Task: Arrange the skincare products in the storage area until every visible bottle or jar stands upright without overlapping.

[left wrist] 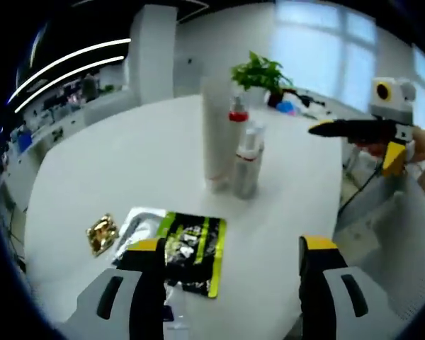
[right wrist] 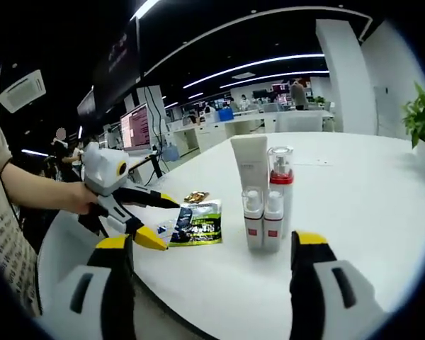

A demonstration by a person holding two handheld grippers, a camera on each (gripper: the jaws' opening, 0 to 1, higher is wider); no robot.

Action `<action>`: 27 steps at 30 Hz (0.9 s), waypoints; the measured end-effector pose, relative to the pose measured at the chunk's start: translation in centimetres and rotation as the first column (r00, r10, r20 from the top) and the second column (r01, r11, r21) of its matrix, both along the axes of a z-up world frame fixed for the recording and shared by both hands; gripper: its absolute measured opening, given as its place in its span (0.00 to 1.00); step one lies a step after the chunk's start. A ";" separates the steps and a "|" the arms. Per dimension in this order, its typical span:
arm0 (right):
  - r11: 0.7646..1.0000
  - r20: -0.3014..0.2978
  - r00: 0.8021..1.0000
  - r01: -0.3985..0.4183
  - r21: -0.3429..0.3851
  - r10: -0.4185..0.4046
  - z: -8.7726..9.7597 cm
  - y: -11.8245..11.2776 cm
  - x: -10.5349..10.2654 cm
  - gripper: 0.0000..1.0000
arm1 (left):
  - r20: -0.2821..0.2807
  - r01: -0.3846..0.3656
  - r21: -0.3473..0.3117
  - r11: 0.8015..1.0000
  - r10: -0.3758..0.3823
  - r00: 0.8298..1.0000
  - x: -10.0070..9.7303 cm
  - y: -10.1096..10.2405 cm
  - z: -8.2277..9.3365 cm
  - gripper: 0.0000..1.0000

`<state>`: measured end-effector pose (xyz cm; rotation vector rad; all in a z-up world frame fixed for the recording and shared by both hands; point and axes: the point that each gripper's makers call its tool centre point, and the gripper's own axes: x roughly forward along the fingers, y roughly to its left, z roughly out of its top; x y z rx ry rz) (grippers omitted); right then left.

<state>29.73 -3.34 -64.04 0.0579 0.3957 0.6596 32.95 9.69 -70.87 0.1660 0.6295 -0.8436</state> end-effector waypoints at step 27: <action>1.000 -0.005 1.000 -0.011 0.015 0.011 0.1 0.4 -0.7 0.91 | -0.017 -0.227 -0.028 0.974 0.227 0.974 -3.6 5.8 1.2 0.85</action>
